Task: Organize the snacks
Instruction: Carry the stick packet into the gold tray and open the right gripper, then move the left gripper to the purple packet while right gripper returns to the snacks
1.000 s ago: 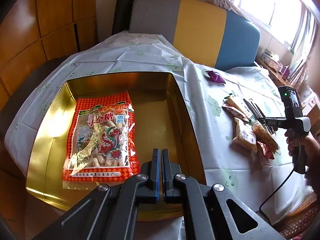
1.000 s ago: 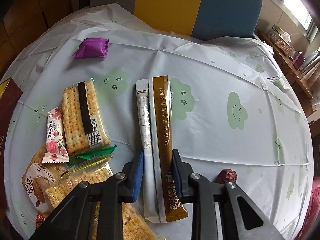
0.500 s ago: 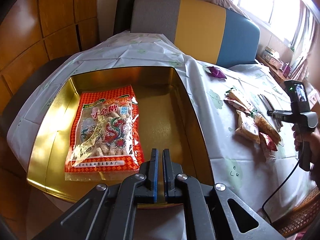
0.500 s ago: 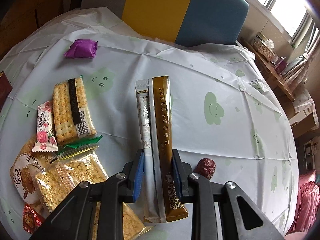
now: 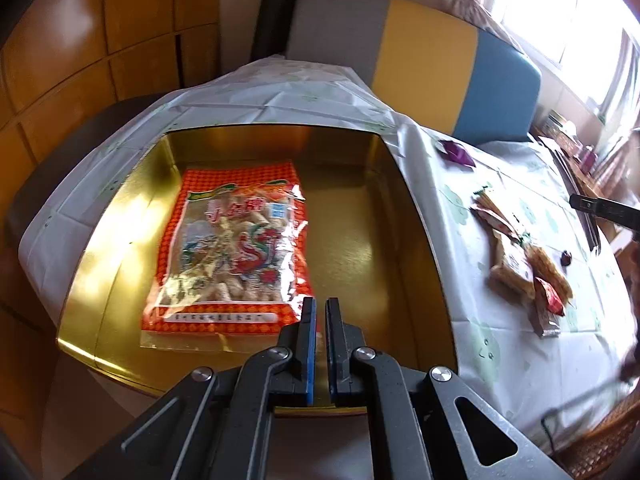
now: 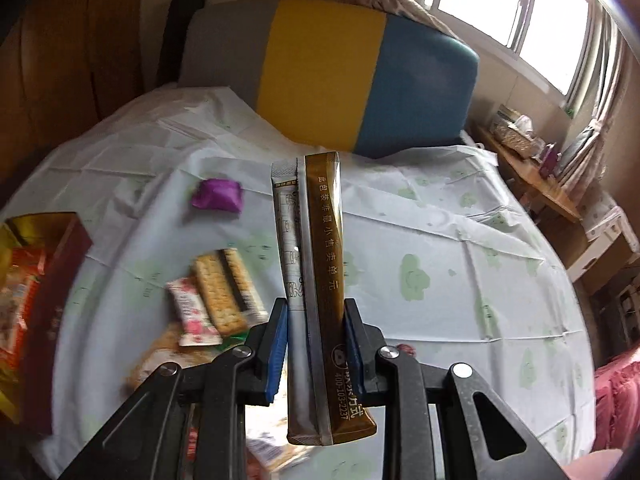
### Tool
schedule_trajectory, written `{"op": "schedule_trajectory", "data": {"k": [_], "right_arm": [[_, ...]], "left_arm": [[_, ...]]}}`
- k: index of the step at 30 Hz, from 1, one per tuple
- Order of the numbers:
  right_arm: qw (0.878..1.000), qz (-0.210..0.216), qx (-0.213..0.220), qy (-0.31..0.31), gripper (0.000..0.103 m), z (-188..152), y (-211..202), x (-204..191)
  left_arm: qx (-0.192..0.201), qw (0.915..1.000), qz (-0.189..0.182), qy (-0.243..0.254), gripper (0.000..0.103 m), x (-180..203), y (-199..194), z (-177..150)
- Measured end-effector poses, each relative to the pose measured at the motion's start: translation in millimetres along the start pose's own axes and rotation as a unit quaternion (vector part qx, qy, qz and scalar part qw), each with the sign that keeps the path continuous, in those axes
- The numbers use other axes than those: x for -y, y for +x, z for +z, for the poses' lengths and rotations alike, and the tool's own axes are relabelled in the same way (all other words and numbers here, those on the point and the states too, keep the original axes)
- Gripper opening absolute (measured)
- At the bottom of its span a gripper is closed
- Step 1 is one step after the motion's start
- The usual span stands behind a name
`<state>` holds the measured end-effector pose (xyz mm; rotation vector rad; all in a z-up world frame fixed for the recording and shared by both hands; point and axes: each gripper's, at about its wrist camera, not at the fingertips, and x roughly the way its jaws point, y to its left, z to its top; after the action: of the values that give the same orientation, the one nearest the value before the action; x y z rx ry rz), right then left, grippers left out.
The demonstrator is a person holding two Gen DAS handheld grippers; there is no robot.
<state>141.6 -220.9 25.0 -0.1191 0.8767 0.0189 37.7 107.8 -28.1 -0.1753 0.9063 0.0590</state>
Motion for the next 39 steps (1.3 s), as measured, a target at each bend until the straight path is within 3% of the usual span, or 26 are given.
{"op": "schedule_trajectory", "data": {"k": [3,6,12,16,20,31,36,39], "right_arm": [[0.995,0.094,-0.011,0.017,0.026,1,-8,-32],[0.983,0.180,-0.025,0.015,0.026,4,-11,-69],[0.955,0.289,-0.065,0.022,0.026,4,-13,-151],[0.949,0.303,-0.085,0.029,0.032,6,-6,-196],[0.951,0.295,-0.090,0.022,0.039,7,-2,-217],[0.964,0.258,-0.070,-0.006,0.040,-15,3,-188],[0.969,0.243,-0.045,-0.019,0.041,-24,-6,-170],[0.972,0.233,-0.025,-0.033,0.044,-27,-14,-163]], "left_arm": [[0.003,0.9999,0.006,-0.011,0.005,-9,-2,1],[0.006,0.9996,0.014,-0.024,0.005,-19,-3,3],[0.008,0.9987,0.023,-0.044,0.005,-36,-3,2],[0.008,0.9984,0.023,-0.052,0.005,-42,-3,1],[0.009,0.9984,0.024,-0.051,0.005,-44,-3,-1],[0.006,0.9989,0.024,-0.041,0.005,-38,0,-3],[0.009,0.9991,0.026,-0.032,0.018,-32,-3,-3],[0.013,0.9991,0.030,-0.027,0.020,-30,-5,-3]]}}
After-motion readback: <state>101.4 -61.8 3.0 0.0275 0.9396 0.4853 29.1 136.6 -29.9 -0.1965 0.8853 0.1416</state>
